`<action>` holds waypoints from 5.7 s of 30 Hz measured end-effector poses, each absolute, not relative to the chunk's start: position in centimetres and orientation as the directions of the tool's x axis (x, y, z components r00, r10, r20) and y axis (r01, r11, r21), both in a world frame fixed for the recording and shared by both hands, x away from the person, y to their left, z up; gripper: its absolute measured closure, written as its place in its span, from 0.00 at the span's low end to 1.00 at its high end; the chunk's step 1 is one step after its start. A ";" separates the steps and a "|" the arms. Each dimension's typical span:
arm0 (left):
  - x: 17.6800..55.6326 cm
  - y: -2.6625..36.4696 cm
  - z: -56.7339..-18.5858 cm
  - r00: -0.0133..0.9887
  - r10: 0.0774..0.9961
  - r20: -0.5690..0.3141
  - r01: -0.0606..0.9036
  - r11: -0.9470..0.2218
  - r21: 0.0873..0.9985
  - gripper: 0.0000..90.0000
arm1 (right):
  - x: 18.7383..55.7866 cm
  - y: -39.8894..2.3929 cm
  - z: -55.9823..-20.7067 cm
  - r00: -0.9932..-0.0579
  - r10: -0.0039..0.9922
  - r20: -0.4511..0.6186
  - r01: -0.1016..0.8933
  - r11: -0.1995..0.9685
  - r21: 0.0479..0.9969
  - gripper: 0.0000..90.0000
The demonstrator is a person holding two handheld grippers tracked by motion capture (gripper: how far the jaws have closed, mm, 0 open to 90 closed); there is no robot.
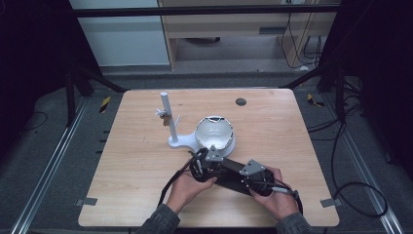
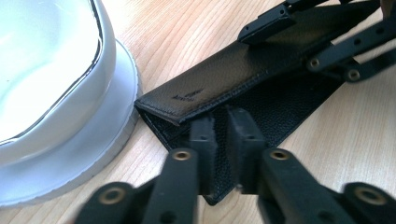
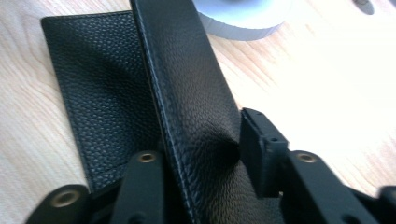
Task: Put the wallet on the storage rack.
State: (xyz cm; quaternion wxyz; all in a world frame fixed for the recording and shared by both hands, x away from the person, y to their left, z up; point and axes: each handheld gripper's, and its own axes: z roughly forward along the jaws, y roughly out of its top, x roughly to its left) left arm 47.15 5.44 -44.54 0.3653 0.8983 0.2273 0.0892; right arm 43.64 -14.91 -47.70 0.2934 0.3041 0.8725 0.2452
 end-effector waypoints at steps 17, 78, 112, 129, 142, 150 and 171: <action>46.8 8.6 -43.7 0.864 0.503 0.000 0.342 -0.587 0.734 0.16 | 42.6 -17.2 -46.0 -0.645 0.652 -0.398 0.279 0.686 0.672 0.92; 48.0 5.2 -33.2 0.915 0.403 -0.030 0.312 -0.657 0.687 0.90 | 40.8 -19.0 -45.8 -0.796 0.598 -0.096 0.231 0.446 0.864 0.36; 52.0 7.0 -26.5 0.854 0.520 0.008 0.336 -0.564 0.755 0.89 | 47.4 -23.3 -51.2 -0.384 0.923 0.012 0.627 0.251 0.738 0.07; 54.5 8.7 -26.7 0.795 0.606 0.028 0.385 -0.540 0.749 0.89 | 47.4 -23.2 -51.2 -0.387 0.922 -0.007 0.628 0.269 0.730 0.05; 54.6 9.7 -27.9 0.775 0.632 0.023 0.403 -0.521 0.752 0.89 | 47.4 -23.1 -51.2 -0.383 0.924 -0.007 0.628 0.266 0.731 0.05; 55.4 9.2 -29.6 0.774 0.633 0.000 0.434 -0.531 0.728 0.89 | 47.4 -23.1 -51.2 -0.383 0.924 -0.007 0.628 0.266 0.732 0.05; 57.6 7.9 -31.2 0.772 0.634 -0.045 0.478 -0.533 0.698 0.89 | 47.4 -23.1 -51.2 -0.384 0.923 -0.010 0.626 0.268 0.732 0.05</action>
